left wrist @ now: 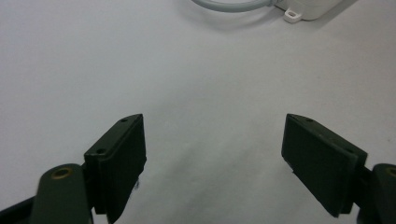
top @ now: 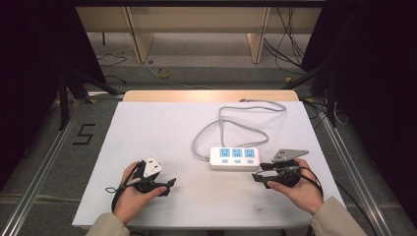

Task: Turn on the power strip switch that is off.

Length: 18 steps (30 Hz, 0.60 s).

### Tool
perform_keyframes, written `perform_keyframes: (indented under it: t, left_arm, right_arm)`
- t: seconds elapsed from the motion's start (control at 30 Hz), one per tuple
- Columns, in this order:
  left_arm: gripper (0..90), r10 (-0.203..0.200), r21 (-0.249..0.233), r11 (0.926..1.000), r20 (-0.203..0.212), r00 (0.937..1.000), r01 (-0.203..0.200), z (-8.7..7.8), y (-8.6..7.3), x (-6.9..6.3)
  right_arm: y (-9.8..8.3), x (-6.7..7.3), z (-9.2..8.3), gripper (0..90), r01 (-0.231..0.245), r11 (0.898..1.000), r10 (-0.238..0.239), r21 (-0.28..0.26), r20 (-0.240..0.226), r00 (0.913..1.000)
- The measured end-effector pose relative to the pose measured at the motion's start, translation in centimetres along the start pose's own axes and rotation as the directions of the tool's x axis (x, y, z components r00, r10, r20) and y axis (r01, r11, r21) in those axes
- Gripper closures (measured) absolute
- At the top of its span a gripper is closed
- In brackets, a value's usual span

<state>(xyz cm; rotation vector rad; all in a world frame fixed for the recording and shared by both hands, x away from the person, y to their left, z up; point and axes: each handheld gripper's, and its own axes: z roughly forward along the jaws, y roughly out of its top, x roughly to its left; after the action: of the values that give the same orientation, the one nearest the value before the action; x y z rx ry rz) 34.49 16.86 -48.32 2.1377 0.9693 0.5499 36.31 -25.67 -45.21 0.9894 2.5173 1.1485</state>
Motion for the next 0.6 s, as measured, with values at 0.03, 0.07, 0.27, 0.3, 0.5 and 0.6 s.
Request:
perform_keyframes:
  t: [0.03, 0.07, 0.27, 0.3, 0.5, 0.6]
  left_arm:
    - [21.6, 0.0, 0.0, 1.0, 0.0, 1.0, 0.0, 0.0, 0.0, 0.0]
    - [21.6, 0.0, 0.001, 1.0, 0.0, 1.0, 0.0, 0.0, 0.0, 0.0]
    - [21.4, 0.003, 0.003, 1.0, 0.001, 1.0, -0.003, 0.0, 0.0, -0.1]
    - [21.4, 0.001, 0.001, 1.0, 0.001, 1.0, -0.001, 0.0, 0.0, -0.1]
    - [21.2, 0.003, 0.004, 1.0, 0.003, 1.0, -0.003, 0.1, -0.1, 0.0]
    - [21.2, -0.001, 0.001, 1.0, 0.002, 1.0, 0.001, 0.1, -0.1, 0.0]
  right_arm:
    - [-0.2, 0.0, -0.1, 45.5, -0.001, 1.0, 0.001, -0.003, 0.0, 1.0]
    - [-0.3, -0.1, -0.1, 45.3, -0.003, 1.0, 0.003, -0.007, 0.001, 1.0]
    - [-1.1, -0.2, -0.4, 44.8, -0.007, 0.999, 0.008, -0.034, 0.002, 1.0]
    - [-1.2, -0.2, -0.4, 44.7, -0.007, 0.999, 0.007, -0.04, 0.001, 1.0]
    - [-1.9, -0.3, -0.6, 44.5, -0.009, 0.998, 0.009, -0.056, 0.005, 0.9999]
    - [-2.2, -0.4, -0.7, 44.2, -0.014, 0.998, 0.014, -0.063, 0.005, 0.9999]
